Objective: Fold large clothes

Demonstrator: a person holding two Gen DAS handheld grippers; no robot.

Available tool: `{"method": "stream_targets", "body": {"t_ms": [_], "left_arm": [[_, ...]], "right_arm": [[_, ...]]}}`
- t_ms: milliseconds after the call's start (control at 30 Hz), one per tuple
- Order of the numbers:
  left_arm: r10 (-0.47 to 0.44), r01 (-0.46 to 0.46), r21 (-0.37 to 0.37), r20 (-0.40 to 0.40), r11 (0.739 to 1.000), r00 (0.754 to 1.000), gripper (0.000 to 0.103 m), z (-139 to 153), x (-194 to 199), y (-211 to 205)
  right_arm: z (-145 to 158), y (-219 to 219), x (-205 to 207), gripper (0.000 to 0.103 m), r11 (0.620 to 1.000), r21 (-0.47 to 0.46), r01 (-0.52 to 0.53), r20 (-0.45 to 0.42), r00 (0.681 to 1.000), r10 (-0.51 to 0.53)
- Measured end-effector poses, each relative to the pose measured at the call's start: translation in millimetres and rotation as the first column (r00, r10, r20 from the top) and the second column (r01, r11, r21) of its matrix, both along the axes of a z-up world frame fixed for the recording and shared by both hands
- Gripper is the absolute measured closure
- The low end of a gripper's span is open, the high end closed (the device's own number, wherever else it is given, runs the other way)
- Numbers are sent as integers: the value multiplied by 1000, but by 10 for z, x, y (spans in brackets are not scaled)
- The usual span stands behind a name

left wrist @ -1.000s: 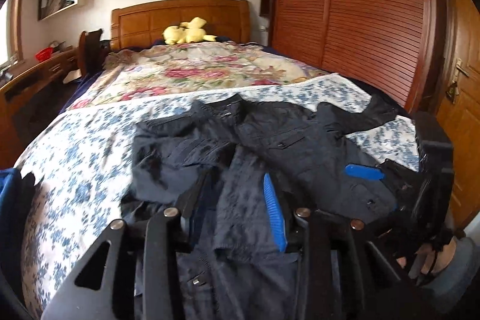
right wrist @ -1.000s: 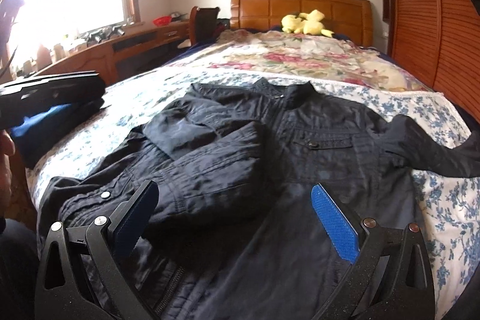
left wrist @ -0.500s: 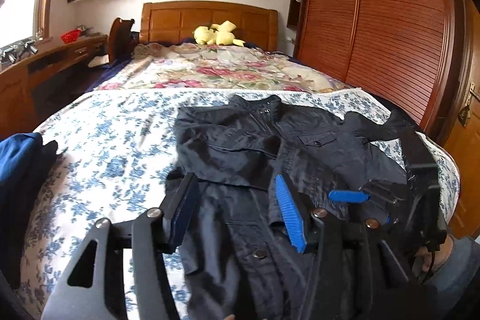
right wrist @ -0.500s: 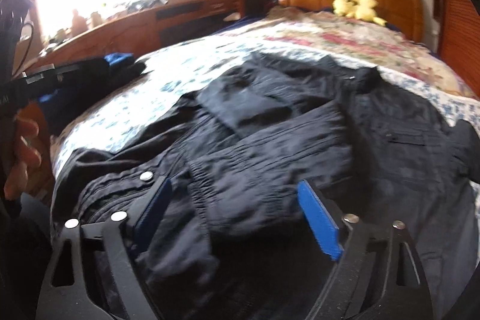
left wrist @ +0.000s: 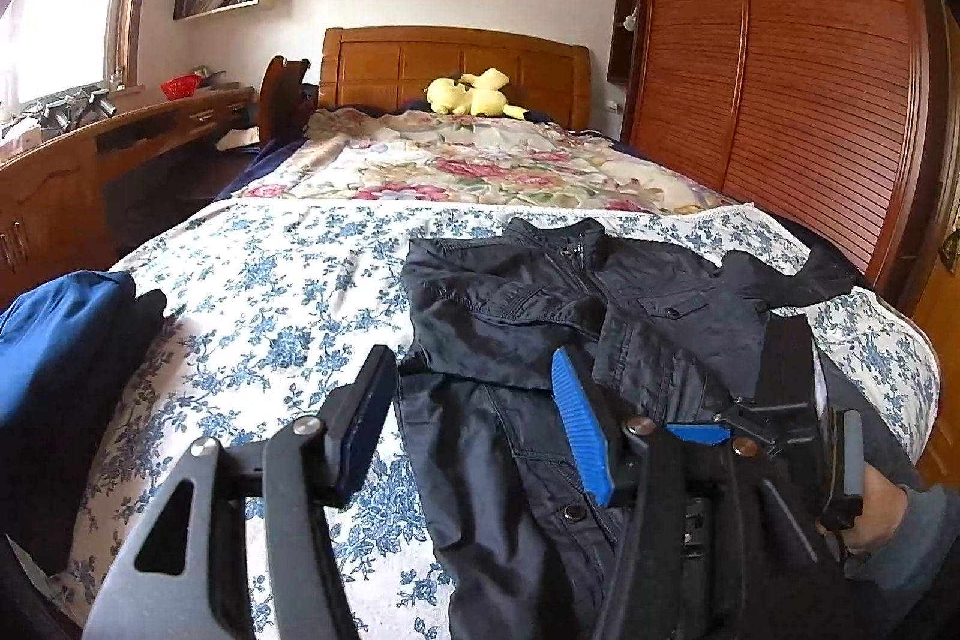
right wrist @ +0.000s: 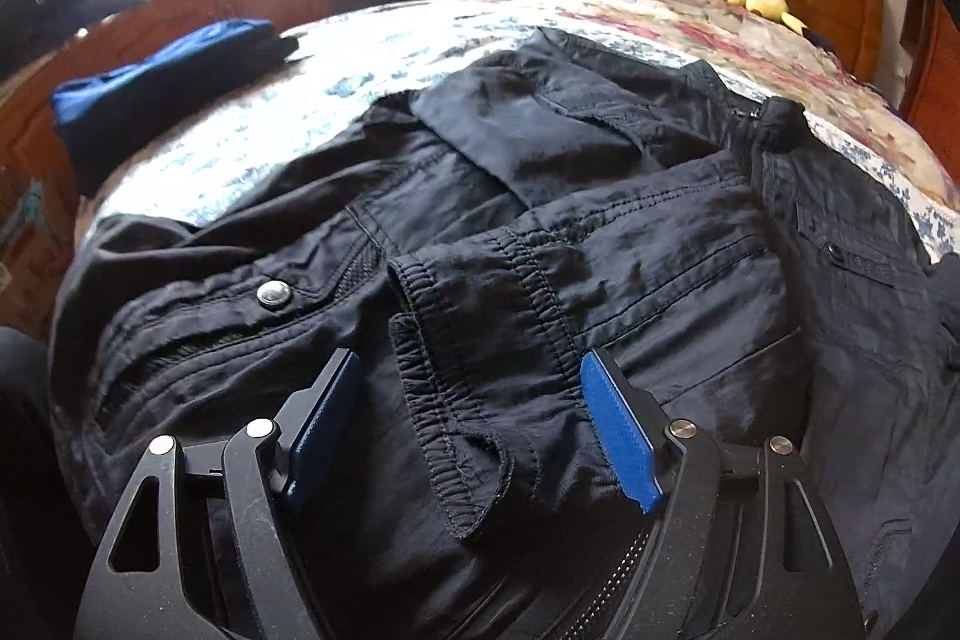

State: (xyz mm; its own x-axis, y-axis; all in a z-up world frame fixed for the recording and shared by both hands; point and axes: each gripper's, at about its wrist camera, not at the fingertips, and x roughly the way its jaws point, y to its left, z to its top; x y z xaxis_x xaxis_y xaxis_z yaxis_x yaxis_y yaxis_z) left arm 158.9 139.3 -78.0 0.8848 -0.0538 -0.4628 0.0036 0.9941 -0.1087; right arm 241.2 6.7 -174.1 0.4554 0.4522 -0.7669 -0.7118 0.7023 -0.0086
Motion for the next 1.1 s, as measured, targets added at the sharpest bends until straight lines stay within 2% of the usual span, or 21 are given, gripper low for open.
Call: {"method": "stream_targets", "body": {"t_ms": [67, 100, 133, 200, 233, 267, 300, 367, 467, 667, 833, 967, 1100], "left_arm": [[-5, 5, 5, 4, 1000, 1000, 50, 1, -19, -19], [-7, 7, 7, 3, 1000, 1000, 50, 3, -19, -28], [-9, 9, 10, 1, 1000, 1000, 50, 1, -16, -42], [-16, 16, 13, -5, 1000, 1000, 50, -7, -4, -80], [-21, 21, 13, -8, 1000, 1000, 50, -10, -2, -96], [-24, 24, 12, -9, 1000, 1000, 50, -9, -2, -114], [-28, 28, 12, -10, 1000, 1000, 50, -4, -5, -135], [-37, 37, 18, -8, 999, 999, 50, 5, -20, -177], [-48, 48, 22, 2, 999, 999, 50, 33, -50, -226], [-71, 71, 14, 10, 997, 997, 50, 55, -74, -331], [-73, 73, 33, 9, 997, 997, 50, 76, -70, -419], [-85, 84, 20, 9, 996, 996, 50, 79, -67, -447], [-95, 95, 25, -4, 995, 995, 50, 65, -24, -502]], "right_arm": [[-18, 20, 5, 32, 1000, -22, 8, 9, 1000, -8], [-24, 21, 12, 39, 999, -29, 14, 12, 1000, -13], [-29, 15, 24, 42, 999, -40, 22, 19, 1000, -21], [-28, -11, 41, 59, 999, -47, 27, 24, 999, -26], [-30, -25, 48, 64, 998, -56, 31, 34, 999, -29], [-24, -38, 51, 77, 997, -62, 33, 43, 999, -31], [-17, -60, 58, 84, 998, -60, 36, 48, 998, -33], [50, -147, 69, 91, 999, -19, 45, 48, 998, -44], [252, -261, 0, 93, 998, 38, 56, 92, 994, -59], [963, -653, -208, 94, 979, 191, 75, 193, 975, -113], [1485, -1037, -329, 94, 958, 268, 103, 226, 960, -167], [1646, -1246, -464, 94, 945, 299, 132, 223, 953, -203], [1587, -1432, -574, 94, 937, 298, 181, 202, 948, -247]]}}
